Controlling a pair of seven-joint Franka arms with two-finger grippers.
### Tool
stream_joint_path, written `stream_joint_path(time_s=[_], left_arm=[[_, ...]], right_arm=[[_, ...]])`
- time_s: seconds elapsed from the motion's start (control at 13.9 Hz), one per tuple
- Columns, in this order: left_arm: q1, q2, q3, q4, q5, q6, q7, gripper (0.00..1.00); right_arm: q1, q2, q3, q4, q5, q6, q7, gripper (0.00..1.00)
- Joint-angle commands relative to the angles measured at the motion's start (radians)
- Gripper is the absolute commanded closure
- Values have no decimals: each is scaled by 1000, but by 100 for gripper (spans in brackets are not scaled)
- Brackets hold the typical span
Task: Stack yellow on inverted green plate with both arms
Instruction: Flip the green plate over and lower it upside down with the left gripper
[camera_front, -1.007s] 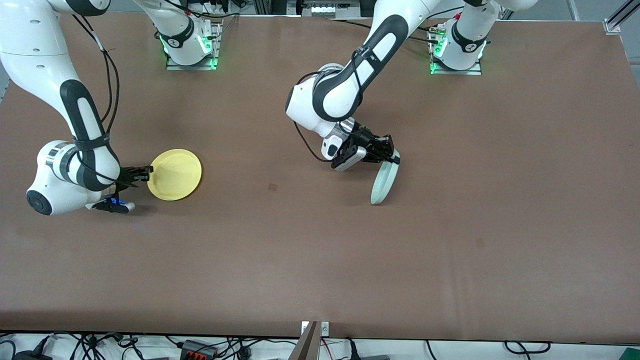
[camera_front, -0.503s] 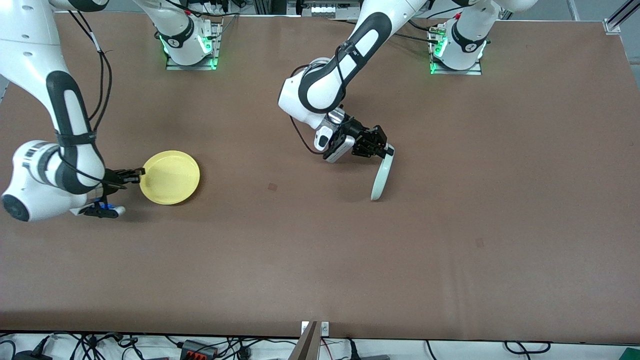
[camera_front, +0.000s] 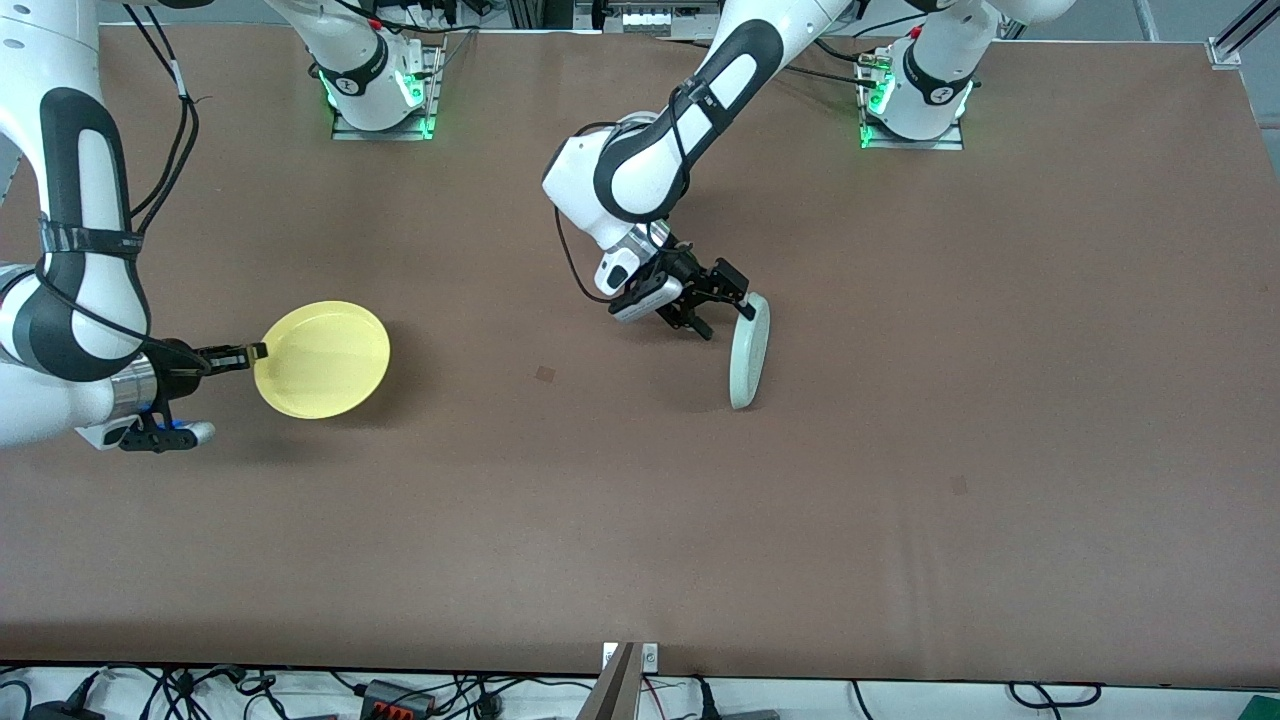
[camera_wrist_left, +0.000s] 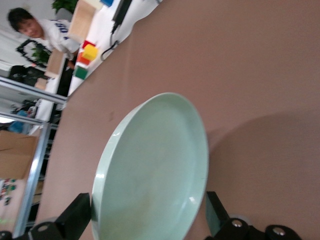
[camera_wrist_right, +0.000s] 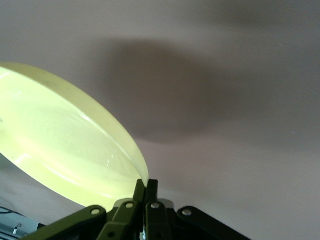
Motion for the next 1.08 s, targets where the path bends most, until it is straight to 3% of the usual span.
stream_joint_path(time_s=[0.0, 0.14, 0.29, 1.01], left_arm=[[20, 46, -6, 9, -27, 135, -88, 0], [22, 47, -8, 7, -28, 172, -116, 0], [25, 40, -8, 12, -45, 191, -116, 0], [166, -14, -9, 12, -436, 464, -115, 0]], right_arm=[[26, 0, 1, 22, 42, -25, 16, 100], [32, 0, -1, 22, 117, -26, 21, 100], [32, 0, -1, 22, 129, -23, 19, 100], [34, -2, 1, 44, 129, -17, 10, 100]])
